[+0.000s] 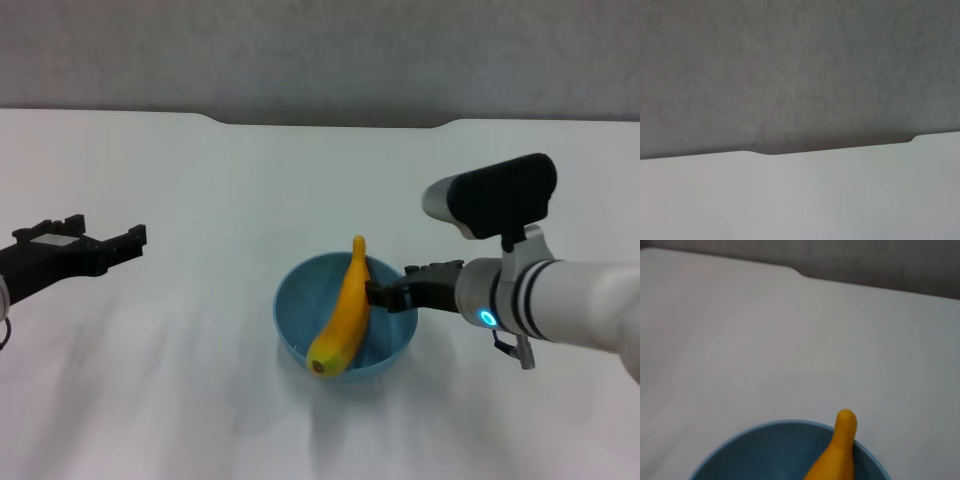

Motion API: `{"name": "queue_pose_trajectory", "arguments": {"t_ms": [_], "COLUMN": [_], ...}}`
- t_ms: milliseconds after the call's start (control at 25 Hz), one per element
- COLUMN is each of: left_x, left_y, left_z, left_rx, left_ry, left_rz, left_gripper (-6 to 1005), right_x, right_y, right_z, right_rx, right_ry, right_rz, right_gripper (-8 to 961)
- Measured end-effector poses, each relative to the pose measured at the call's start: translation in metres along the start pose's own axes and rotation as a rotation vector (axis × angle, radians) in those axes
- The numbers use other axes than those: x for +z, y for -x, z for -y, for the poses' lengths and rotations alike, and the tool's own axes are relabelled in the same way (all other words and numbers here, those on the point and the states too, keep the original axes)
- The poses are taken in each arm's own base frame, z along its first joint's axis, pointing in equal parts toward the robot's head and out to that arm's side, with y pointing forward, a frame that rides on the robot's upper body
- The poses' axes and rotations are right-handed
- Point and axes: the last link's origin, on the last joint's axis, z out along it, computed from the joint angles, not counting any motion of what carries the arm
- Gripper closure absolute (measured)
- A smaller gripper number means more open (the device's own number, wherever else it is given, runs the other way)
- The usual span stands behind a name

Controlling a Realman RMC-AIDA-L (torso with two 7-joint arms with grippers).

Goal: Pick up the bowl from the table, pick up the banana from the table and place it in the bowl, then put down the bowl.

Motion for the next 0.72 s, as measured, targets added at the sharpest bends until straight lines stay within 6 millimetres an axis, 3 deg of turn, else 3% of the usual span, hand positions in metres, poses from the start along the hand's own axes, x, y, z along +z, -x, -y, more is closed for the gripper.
{"name": "queue_pose_trajectory", "arguments": {"t_ms": [120,360,480,720], "left_x": [-0.001,-0.003,-0.005,-0.006], "left_y": [0.002,0.005,0.006,0.021], "left_z": [0.001,0.001,0.004,0.014], "left_rx": [-0.004,0.018,0.017,-0.049], "left_ry": [-0.004,-0.002,-0.015,-0.032], "left_rz": [0.003,0.009,-0.002,-0.075], "left_gripper": [104,104,104,105], "right_x": [-0.009,-0.032,-0.041,-0.052], "right_y": [-0.004,-0.014,-0.020,-0.038], "right_z": [0.007,0.027,0.036,0.055], "right_rx": [0.016,-0.012,0.011,-0.017], "right_ry": [-0.016,-0.091,-0.108,-0.144], "right_rz": [0.026,0.164,0.270,0.490], "right_gripper": [506,253,56,48]}}
